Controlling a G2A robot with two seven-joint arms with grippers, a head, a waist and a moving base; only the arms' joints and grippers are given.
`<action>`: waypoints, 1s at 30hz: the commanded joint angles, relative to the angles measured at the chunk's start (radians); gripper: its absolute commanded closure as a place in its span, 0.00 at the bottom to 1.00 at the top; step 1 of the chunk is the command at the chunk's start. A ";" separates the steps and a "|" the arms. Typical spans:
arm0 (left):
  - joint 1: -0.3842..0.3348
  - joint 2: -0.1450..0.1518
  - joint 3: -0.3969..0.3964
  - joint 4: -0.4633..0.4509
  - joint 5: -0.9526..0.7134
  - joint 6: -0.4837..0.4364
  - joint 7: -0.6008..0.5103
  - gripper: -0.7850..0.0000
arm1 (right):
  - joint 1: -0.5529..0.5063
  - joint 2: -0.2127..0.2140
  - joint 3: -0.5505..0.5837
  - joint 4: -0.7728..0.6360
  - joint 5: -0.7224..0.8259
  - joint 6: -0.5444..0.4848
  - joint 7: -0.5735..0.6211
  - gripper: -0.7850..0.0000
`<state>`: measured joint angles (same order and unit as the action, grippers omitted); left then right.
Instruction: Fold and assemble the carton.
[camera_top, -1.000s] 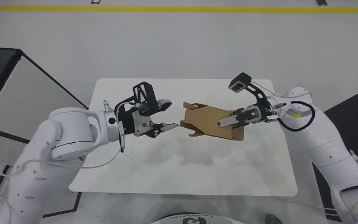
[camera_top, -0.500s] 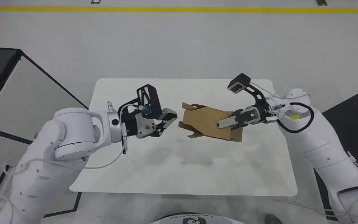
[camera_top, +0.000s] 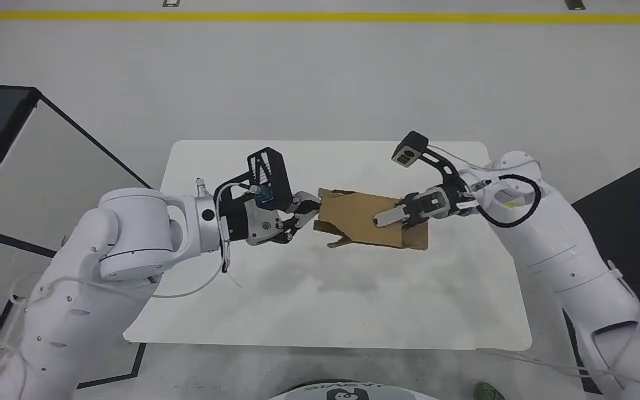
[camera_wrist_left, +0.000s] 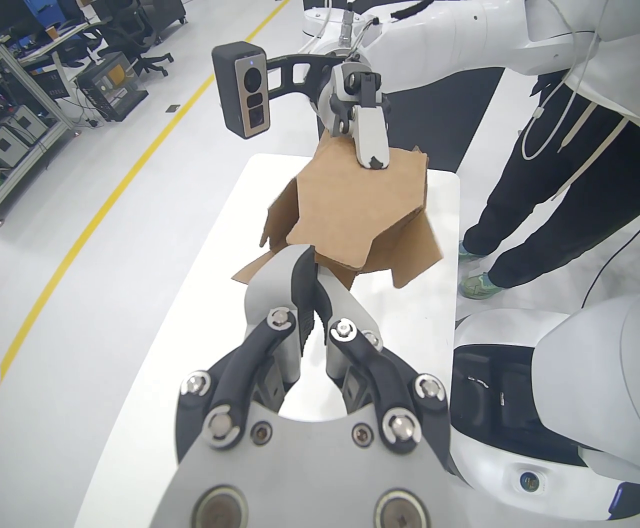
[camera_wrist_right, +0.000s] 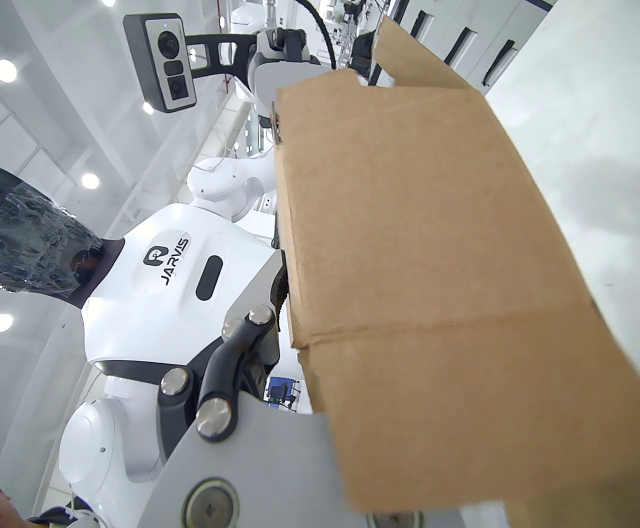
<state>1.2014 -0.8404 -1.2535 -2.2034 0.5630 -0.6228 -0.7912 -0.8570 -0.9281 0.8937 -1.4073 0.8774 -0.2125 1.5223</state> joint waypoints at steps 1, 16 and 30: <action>-0.001 0.000 0.001 0.000 -0.003 -0.002 0.001 1.00 | 0.006 -0.005 -0.009 0.008 -0.013 0.019 -0.002 1.00; -0.028 -0.002 0.035 0.000 -0.003 -0.022 0.000 1.00 | 0.020 -0.028 -0.026 0.032 -0.066 0.056 -0.011 1.00; -0.123 -0.024 0.159 0.006 0.014 -0.017 -0.010 1.00 | 0.022 -0.044 -0.029 0.030 -0.100 0.083 -0.015 1.00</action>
<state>1.0847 -0.8625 -1.1023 -2.1980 0.5743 -0.6403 -0.7983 -0.8346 -0.9710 0.8645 -1.3769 0.7796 -0.1310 1.5076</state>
